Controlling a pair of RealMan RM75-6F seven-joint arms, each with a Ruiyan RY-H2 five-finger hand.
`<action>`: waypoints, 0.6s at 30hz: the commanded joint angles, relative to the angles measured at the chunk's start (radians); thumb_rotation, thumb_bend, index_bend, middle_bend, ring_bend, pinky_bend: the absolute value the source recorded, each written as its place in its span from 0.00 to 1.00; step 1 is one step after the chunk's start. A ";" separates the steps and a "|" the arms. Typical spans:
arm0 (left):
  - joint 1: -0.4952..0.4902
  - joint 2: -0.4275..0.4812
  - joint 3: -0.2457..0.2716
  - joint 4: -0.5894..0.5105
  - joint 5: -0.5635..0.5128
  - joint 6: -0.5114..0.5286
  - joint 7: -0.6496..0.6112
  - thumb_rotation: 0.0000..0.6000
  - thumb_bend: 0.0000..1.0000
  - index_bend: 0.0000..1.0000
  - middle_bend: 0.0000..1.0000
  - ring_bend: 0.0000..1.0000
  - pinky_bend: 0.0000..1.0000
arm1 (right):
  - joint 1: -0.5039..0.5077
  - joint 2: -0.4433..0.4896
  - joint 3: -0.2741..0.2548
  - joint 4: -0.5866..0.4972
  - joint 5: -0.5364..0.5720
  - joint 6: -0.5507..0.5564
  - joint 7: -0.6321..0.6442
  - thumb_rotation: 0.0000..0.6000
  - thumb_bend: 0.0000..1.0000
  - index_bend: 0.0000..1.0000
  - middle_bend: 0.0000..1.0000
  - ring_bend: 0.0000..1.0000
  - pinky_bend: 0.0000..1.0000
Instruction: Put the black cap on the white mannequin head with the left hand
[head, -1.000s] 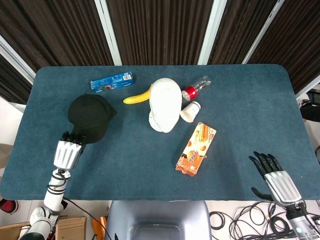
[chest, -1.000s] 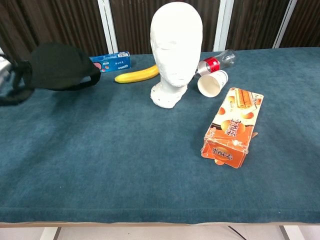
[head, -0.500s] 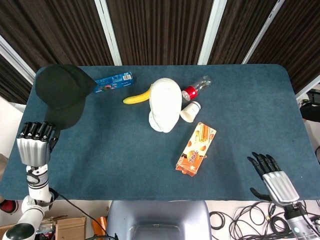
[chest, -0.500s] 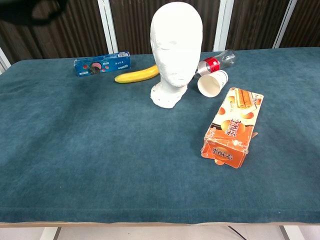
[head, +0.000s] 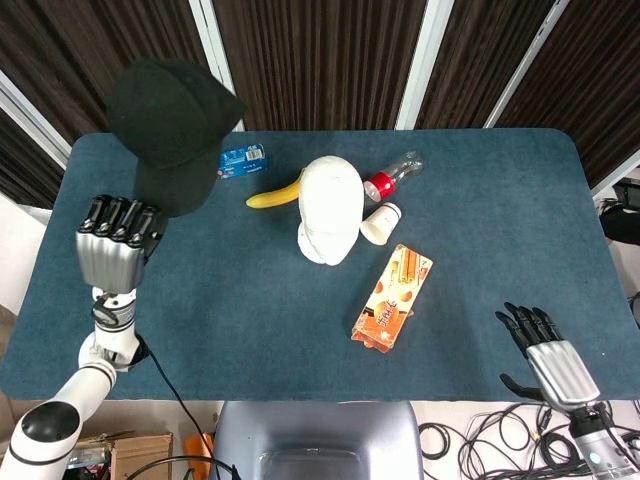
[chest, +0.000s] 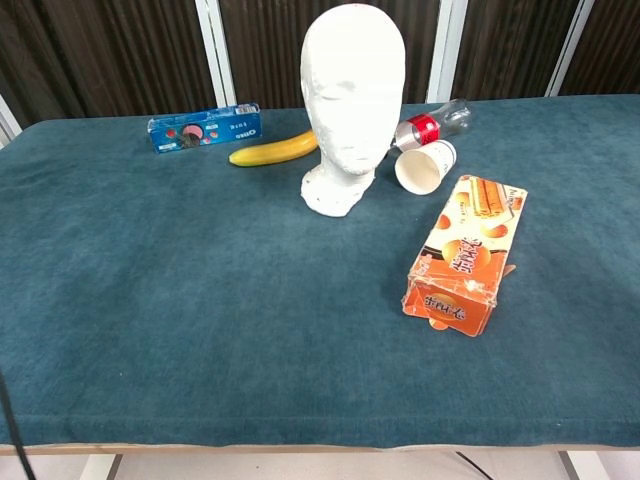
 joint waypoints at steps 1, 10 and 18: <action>-0.080 0.004 0.010 -0.048 0.035 -0.062 0.082 1.00 0.61 0.77 0.76 0.66 0.63 | 0.001 0.007 0.004 0.004 0.007 0.000 0.021 1.00 0.18 0.00 0.00 0.00 0.00; -0.207 -0.068 0.016 -0.023 0.056 -0.209 0.152 1.00 0.61 0.77 0.76 0.66 0.63 | 0.012 0.032 0.015 0.019 0.027 -0.011 0.104 1.00 0.18 0.00 0.00 0.00 0.00; -0.254 -0.181 0.038 0.067 0.062 -0.306 0.162 1.00 0.61 0.77 0.76 0.66 0.63 | 0.013 0.052 0.007 0.036 -0.003 0.003 0.171 1.00 0.18 0.00 0.00 0.00 0.00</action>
